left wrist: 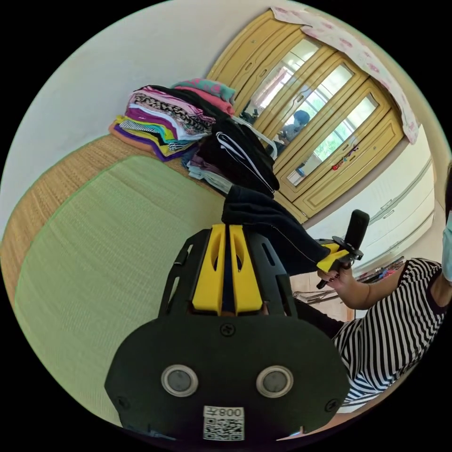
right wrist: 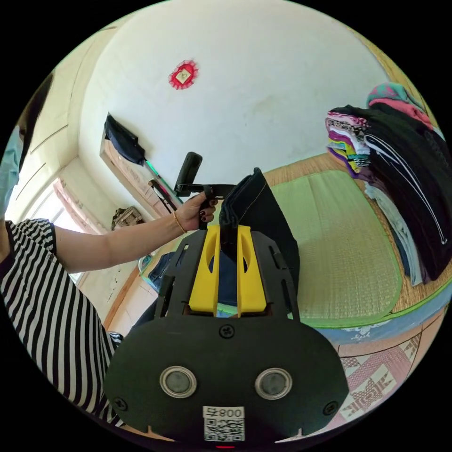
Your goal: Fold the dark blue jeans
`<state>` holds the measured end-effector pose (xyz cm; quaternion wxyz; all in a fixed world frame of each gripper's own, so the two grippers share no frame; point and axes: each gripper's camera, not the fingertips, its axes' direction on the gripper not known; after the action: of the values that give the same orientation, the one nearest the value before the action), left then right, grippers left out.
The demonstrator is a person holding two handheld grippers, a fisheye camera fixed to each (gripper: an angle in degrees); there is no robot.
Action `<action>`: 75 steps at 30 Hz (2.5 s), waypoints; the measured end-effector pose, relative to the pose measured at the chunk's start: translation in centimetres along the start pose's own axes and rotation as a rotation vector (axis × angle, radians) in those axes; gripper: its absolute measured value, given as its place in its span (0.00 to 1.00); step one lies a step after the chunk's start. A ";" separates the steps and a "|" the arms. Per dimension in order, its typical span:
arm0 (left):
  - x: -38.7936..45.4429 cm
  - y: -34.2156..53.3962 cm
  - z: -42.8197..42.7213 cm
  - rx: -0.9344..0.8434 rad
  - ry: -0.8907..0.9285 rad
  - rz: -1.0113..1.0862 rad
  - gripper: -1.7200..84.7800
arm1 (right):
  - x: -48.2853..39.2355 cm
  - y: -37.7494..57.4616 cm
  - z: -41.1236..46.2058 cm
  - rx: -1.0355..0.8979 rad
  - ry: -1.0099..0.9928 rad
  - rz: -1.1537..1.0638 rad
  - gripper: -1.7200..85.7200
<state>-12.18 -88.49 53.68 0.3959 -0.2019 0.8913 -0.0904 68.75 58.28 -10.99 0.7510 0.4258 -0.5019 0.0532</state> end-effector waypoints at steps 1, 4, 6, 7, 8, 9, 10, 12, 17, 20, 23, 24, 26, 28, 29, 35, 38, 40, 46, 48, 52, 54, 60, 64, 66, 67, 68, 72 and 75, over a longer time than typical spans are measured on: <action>-0.8 1.6 -1.2 0.008 -0.005 -0.022 0.03 | -1.3 0.0 2.1 -0.035 -0.019 -0.024 0.09; -3.1 5.8 -3.4 0.023 -0.033 -0.097 0.03 | -3.8 0.4 7.4 -0.110 -0.041 -0.065 0.09; -4.7 8.2 -4.4 0.028 -0.045 -0.151 0.03 | -4.8 0.9 10.8 -0.160 -0.053 -0.074 0.09; -5.7 9.6 -4.8 0.022 -0.050 -0.179 0.03 | -5.3 1.4 13.1 -0.190 -0.062 -0.077 0.09; -6.9 11.1 -5.0 0.002 -0.068 -0.219 0.03 | -5.6 2.0 15.4 -0.223 -0.062 -0.082 0.09; -7.4 11.8 -5.1 -0.006 -0.079 -0.244 0.02 | -5.7 2.3 16.6 -0.243 -0.058 -0.078 0.09; -8.6 13.3 -5.2 -0.016 -0.081 -0.288 0.02 | -5.8 2.9 19.0 -0.286 -0.052 -0.075 0.09; -10.1 15.4 -5.4 -0.039 -0.094 -0.351 0.02 | -5.9 3.8 22.3 -0.350 -0.043 -0.075 0.09; -13.0 21.3 -6.9 -0.048 -0.092 -0.486 0.03 | -5.5 5.9 30.6 -0.499 -0.018 -0.051 0.10; -12.9 23.4 -7.7 -0.033 -0.068 -0.469 0.04 | -5.4 6.3 33.2 -0.517 -0.020 -0.048 0.10; -12.4 25.0 -7.6 -0.048 -0.044 -0.447 0.06 | -5.4 6.6 35.1 -0.524 -0.027 -0.048 0.10; -12.4 25.3 -7.6 -0.048 -0.038 -0.444 0.06 | -5.4 6.6 35.4 -0.525 -0.028 -0.050 0.10; -12.4 26.2 -7.3 -0.061 -0.013 -0.441 0.08 | -5.6 6.8 36.7 -0.526 -0.028 -0.059 0.10; -12.6 26.8 -6.9 -0.102 -0.023 -0.444 0.09 | -5.8 7.0 37.8 -0.530 -0.023 -0.067 0.10; -12.8 27.1 -6.6 -0.130 -0.032 -0.451 0.09 | -5.9 7.1 38.5 -0.538 -0.024 -0.071 0.10; -13.3 28.9 -6.5 -0.194 -0.086 -0.478 0.10 | -6.5 7.9 41.5 -0.556 0.004 -0.101 0.12; -13.9 29.7 -6.7 -0.208 -0.127 -0.511 0.07 | -6.6 8.1 42.5 -0.552 0.014 -0.106 0.12; -14.2 30.3 -6.9 -0.207 -0.114 -0.520 0.05 | -6.5 8.2 43.0 -0.556 0.013 -0.108 0.12; -14.3 32.2 -8.7 -0.129 -0.070 -0.516 0.03 | -5.9 7.4 42.5 -0.528 -0.045 -0.075 0.11; -14.1 32.8 -9.3 -0.102 -0.056 -0.515 0.02 | -5.7 7.0 41.6 -0.492 -0.074 -0.066 0.10; -13.9 34.2 -9.5 -0.095 -0.058 -0.511 0.02 | -4.8 5.8 40.3 -0.419 -0.103 -0.046 0.07; -14.1 34.7 -9.1 -0.107 -0.060 -0.519 0.02 | -4.3 5.5 41.0 -0.426 -0.117 -0.044 0.06; -14.5 36.4 -8.0 -0.156 -0.151 -0.557 0.02 | -2.8 7.0 46.6 -0.592 -0.041 -0.034 0.03; -14.1 37.6 -8.7 -0.041 -0.111 -0.588 0.02 | -2.0 8.2 47.4 -0.587 -0.032 -0.016 0.02; -13.6 37.0 -8.4 -0.037 -0.136 -0.558 0.02 | -1.5 8.3 47.3 -0.586 -0.045 0.000 0.02; -13.3 36.2 -8.0 -0.040 -0.152 -0.528 0.02 | -1.3 8.3 47.3 -0.592 -0.047 -0.001 0.02; -13.0 35.3 -7.6 -0.040 -0.185 -0.497 0.02 | -1.3 8.3 47.3 -0.600 -0.041 -0.014 0.02; -13.1 33.0 -6.0 -0.049 -0.291 -0.449 0.02 | -1.2 8.3 47.0 -0.618 -0.024 -0.041 0.02; -13.8 32.7 -4.1 -0.119 -0.333 -0.447 0.02 | -0.6 8.6 46.4 -0.609 -0.033 -0.026 0.02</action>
<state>-16.26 -53.06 55.16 0.4945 -0.4284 0.7511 -0.0884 31.28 31.75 -0.23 0.8364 0.1881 -0.5015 -0.1165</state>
